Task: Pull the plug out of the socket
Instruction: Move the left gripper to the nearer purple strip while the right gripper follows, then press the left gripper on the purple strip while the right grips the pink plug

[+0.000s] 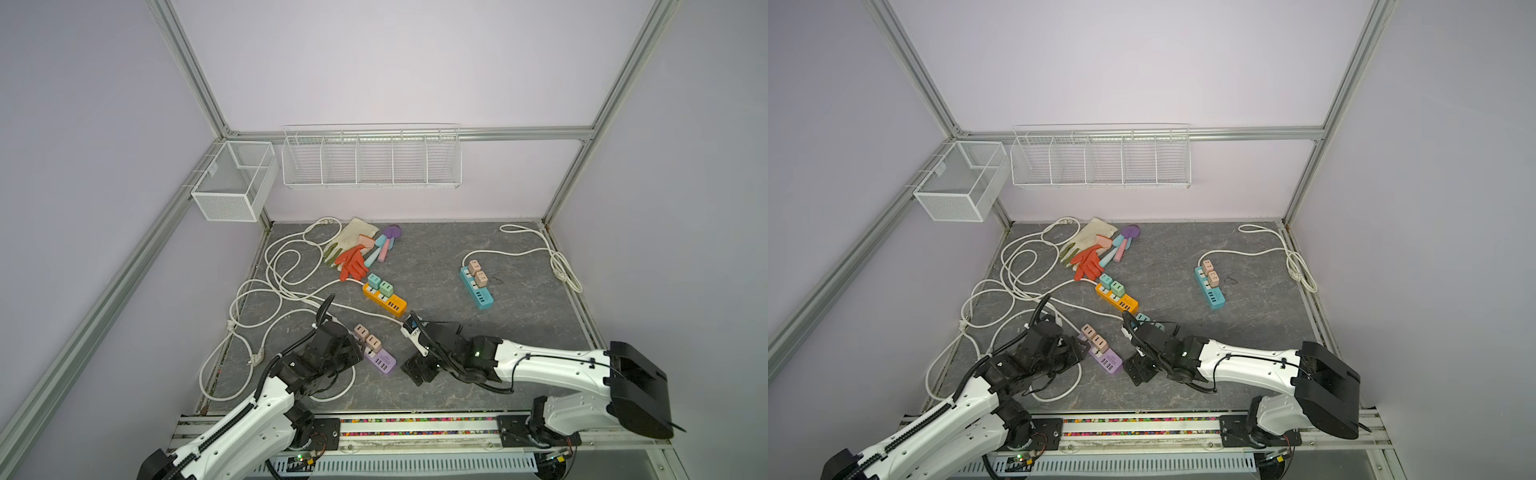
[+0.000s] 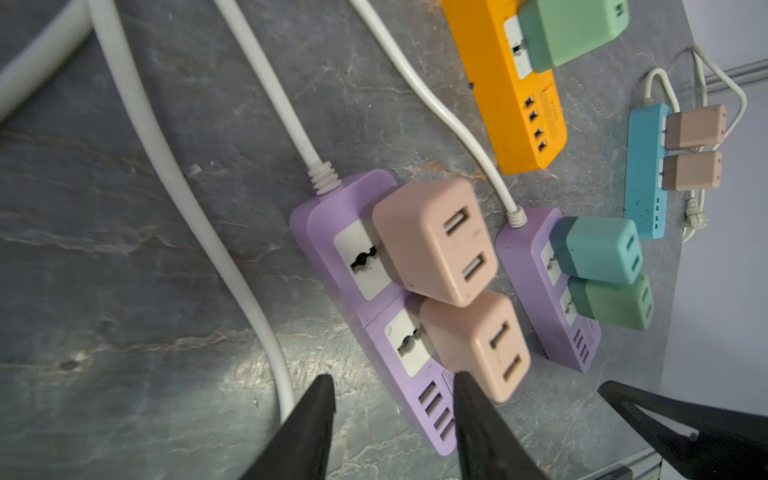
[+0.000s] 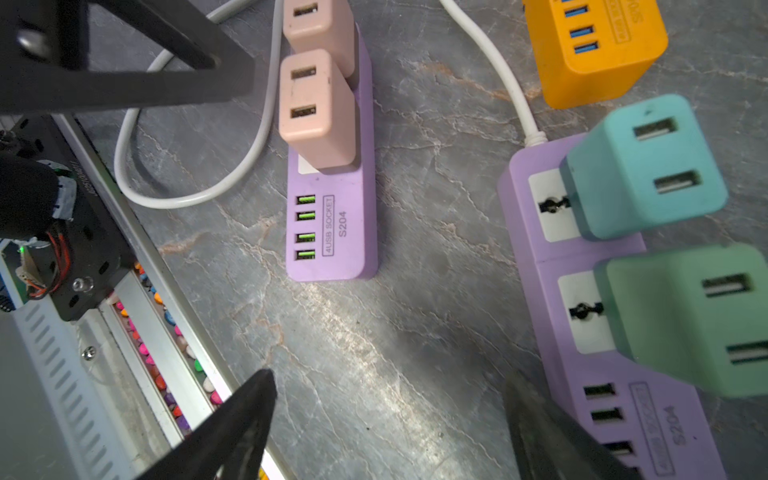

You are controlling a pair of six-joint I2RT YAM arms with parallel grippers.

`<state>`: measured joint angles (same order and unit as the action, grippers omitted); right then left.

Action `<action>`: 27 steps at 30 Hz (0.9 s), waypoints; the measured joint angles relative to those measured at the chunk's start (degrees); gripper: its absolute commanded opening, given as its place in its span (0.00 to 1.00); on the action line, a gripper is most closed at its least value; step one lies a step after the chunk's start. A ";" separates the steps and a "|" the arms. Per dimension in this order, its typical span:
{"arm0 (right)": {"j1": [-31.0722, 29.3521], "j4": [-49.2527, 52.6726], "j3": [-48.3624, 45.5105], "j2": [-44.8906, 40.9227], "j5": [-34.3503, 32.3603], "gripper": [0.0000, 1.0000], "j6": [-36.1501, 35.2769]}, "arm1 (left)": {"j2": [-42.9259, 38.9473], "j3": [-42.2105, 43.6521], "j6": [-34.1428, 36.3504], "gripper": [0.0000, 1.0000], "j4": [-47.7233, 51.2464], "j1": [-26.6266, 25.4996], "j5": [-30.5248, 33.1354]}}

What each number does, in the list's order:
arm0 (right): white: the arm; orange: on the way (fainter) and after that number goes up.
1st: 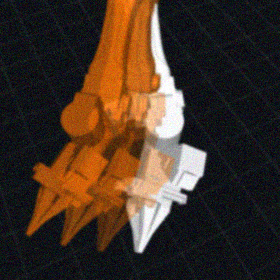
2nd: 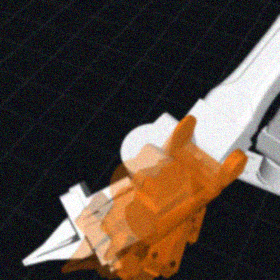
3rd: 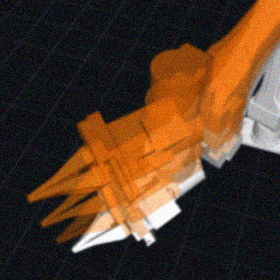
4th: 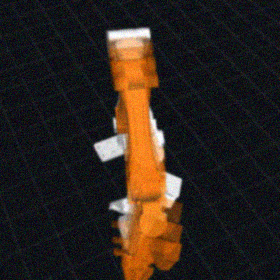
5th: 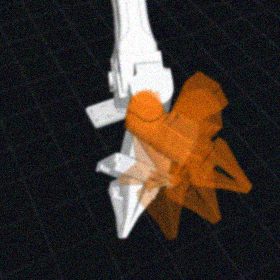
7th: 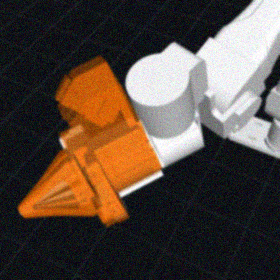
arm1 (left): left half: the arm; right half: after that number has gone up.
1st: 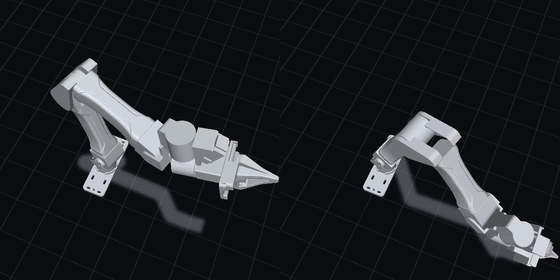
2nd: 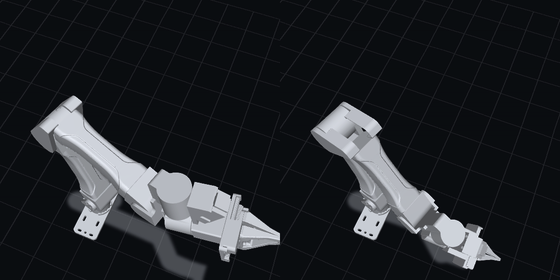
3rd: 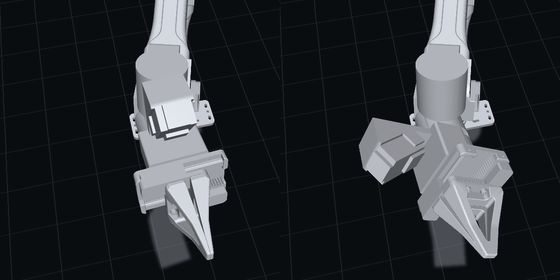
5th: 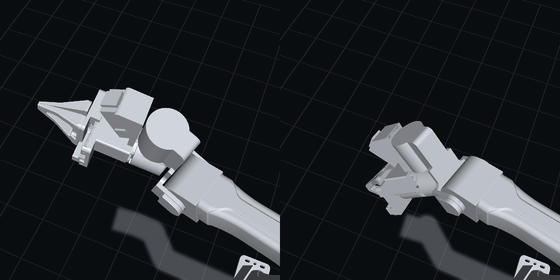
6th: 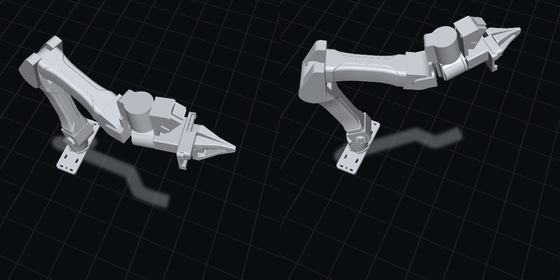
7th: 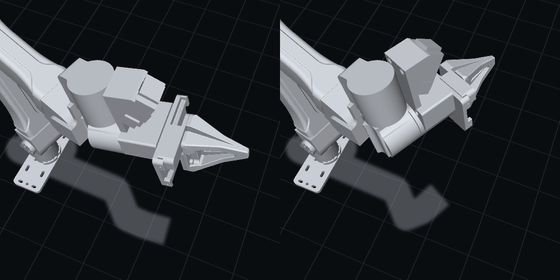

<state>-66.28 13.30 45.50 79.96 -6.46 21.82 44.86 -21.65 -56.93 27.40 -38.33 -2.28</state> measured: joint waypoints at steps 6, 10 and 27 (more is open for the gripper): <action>-0.20 -0.13 0.57 1.60 -0.17 0.88 0.02 | 2.73 1.99 -0.04 0.38 -4.28 0.00 -1.29; -0.20 -0.13 1.44 1.77 -0.28 0.88 0.02 | 4.55 2.97 0.00 0.34 -7.17 0.00 -1.92; -0.20 2.45 5.84 3.39 -3.23 0.89 -0.07 | 11.39 5.05 -0.48 0.29 -18.80 0.00 -3.04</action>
<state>-66.48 15.75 51.33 83.35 -9.69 21.76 56.25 -16.60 -57.41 8.60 -38.33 -5.32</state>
